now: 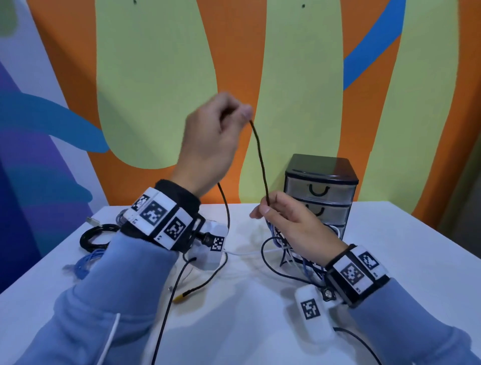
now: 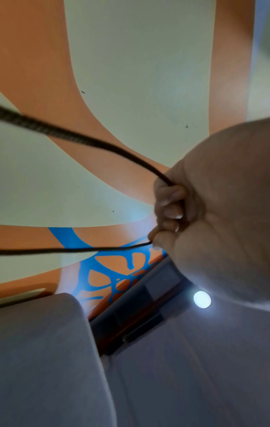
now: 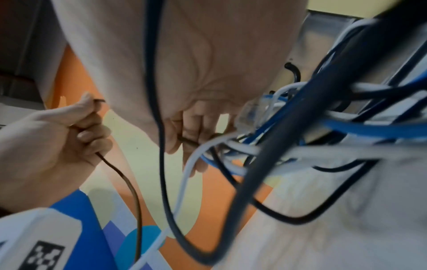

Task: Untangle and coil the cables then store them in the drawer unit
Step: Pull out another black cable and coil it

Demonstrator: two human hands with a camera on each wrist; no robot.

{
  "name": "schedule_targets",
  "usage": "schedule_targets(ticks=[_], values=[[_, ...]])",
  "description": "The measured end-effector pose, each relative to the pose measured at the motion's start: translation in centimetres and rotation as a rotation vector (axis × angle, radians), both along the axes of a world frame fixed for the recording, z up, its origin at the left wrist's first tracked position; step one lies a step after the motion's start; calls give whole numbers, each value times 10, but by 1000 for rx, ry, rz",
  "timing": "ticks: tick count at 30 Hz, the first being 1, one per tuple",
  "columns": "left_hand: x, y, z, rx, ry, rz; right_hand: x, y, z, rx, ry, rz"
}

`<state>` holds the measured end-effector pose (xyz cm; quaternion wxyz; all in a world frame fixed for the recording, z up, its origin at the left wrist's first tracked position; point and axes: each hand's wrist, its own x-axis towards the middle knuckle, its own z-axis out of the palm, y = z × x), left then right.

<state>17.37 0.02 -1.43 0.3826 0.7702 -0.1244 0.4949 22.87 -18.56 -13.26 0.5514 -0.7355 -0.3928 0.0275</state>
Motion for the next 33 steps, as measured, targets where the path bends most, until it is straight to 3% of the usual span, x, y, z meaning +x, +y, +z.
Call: schedule_targets(ticks=[5, 9, 14, 17, 19, 22, 24, 27, 30, 33], values=[[-9, 33, 20, -366, -276, 110, 2, -2, -1, -3, -151, -175], [-15, 58, 25, -420, -214, 232, 3, -1, -2, 98, -181, -250], [-20, 55, 23, 46, 146, 485, 7, 0, -4, 189, -205, -292], [-26, 22, 23, 291, 165, 252, 7, 3, -5, 213, -238, -323], [-24, -2, 15, 452, 275, 80, 6, 4, -3, 256, -264, -339], [-13, -24, -4, 688, 484, 65, 3, 1, 2, 282, -293, -328], [-6, -26, -13, 738, 516, 110, 3, -1, 1, 263, -294, -312], [-4, -19, -10, 635, 444, 127, 14, -3, -9, 130, -290, -329], [-12, 1, 10, 340, 199, 107, 23, -6, -18, -113, -248, -386], [-25, 24, 27, 169, 109, 22, 21, -7, -19, -117, -244, -396]])
